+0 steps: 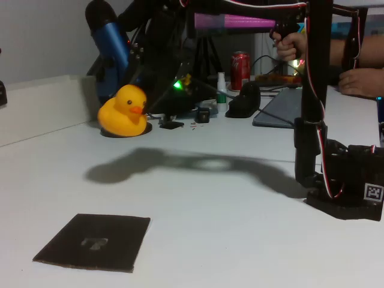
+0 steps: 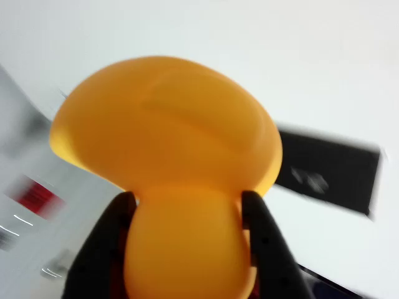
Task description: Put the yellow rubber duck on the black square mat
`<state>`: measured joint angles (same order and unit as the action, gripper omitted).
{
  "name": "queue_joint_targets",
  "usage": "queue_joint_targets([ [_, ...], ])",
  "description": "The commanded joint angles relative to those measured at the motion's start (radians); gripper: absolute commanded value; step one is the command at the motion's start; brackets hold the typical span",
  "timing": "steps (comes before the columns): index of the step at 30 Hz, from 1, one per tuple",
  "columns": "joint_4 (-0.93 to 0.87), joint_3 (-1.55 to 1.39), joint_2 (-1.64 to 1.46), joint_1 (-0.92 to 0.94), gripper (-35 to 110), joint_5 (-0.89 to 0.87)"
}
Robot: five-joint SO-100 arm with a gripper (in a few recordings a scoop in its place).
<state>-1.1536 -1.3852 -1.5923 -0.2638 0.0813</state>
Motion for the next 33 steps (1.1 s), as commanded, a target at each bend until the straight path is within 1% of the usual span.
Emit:
queue_joint_targets([
  [1,-0.005,0.037,-0.069,-0.147,12,0.017],
  [8,-0.005,0.026,-0.057,-0.4,12,0.018],
  [11,-0.003,0.029,-0.051,-0.471,12,0.02],
  [15,0.009,0.055,0.092,-0.474,12,0.02],
  [20,0.009,0.19,0.284,-0.474,12,0.017],
  [25,-0.003,0.324,0.394,-0.482,12,0.017],
  [29,-0.006,0.339,0.471,-0.488,12,0.017],
  [33,-0.008,0.337,0.471,-0.488,12,0.015],
])
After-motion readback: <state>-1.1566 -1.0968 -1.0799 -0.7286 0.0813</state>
